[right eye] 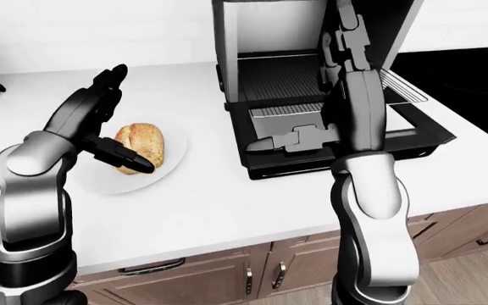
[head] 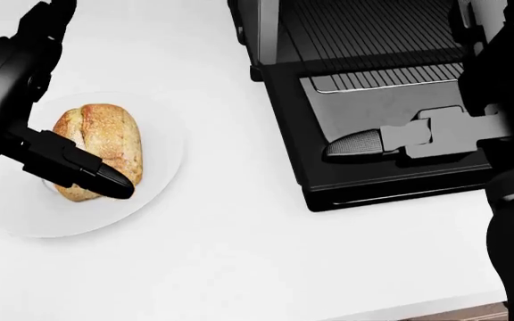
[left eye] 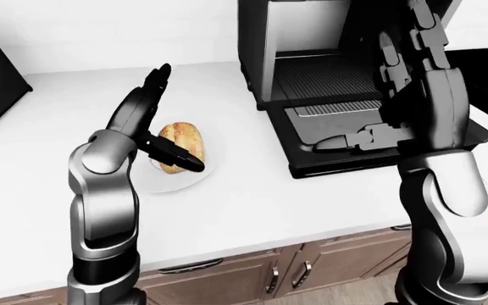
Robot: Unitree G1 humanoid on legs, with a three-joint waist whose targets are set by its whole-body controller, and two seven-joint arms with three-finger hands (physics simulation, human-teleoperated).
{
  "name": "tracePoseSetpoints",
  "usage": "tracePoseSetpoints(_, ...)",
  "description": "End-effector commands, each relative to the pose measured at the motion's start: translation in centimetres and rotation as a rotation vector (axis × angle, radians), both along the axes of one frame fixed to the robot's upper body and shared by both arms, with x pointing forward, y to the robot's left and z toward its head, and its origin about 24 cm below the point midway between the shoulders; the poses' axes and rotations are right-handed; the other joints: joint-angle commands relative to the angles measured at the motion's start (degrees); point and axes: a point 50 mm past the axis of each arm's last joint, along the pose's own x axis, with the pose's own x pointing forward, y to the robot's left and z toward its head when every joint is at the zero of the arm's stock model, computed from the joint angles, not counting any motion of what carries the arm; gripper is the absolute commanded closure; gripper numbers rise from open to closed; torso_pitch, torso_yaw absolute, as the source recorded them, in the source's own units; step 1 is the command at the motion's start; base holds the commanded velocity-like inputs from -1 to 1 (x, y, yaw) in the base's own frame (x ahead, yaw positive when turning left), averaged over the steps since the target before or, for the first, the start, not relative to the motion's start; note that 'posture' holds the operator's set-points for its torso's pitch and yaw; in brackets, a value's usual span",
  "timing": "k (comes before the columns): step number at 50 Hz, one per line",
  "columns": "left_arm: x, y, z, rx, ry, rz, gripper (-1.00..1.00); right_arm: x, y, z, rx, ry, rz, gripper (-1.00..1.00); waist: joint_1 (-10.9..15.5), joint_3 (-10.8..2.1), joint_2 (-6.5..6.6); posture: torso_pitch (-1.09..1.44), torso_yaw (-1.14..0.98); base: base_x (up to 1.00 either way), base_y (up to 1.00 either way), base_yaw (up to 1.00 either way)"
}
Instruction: Place the bread on the rack of the toaster oven.
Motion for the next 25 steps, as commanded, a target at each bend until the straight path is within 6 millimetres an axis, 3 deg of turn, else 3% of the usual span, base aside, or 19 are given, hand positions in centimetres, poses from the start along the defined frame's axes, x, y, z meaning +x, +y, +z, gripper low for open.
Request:
tracePoseSetpoints(1,-0.4,-0.1,1.5,0.021,-0.078,-0.002,-1.00,-0.6,0.0,1.2,-0.006,-0.077,0.000,-1.00,0.00,-1.38,0.08,0.00,0.00,0.00,0.00,0.00)
tracePoseSetpoints(14,-0.1,0.3,0.6,0.018,-0.051,0.012,-1.00,-0.5,0.1,0.7,0.000,-0.073,0.000,-1.00,0.03,-1.34,0.01,0.00,0.00,0.00,0.00,0.00)
tracePoseSetpoints(23,-0.2,0.4,-0.1,0.027,-0.025,0.014,-0.82,-0.5,0.2,0.4,0.004,-0.070,0.007,-1.00,0.08,-1.46,0.10,0.00,0.00,0.00,0.00,0.00)
tracePoseSetpoints(24,-0.1,0.5,-0.2,0.032,-0.022,0.015,-0.69,-0.5,0.2,0.3,0.002,-0.068,0.006,-1.00,0.08,-1.47,0.10,0.00,0.00,0.00,0.00,0.00)
tracePoseSetpoints(25,-0.1,0.5,-0.2,0.031,-0.023,0.019,-0.69,-0.5,0.2,0.3,0.004,-0.068,0.004,-1.00,0.10,-1.47,0.10,0.00,0.00,0.00,0.00,0.00)
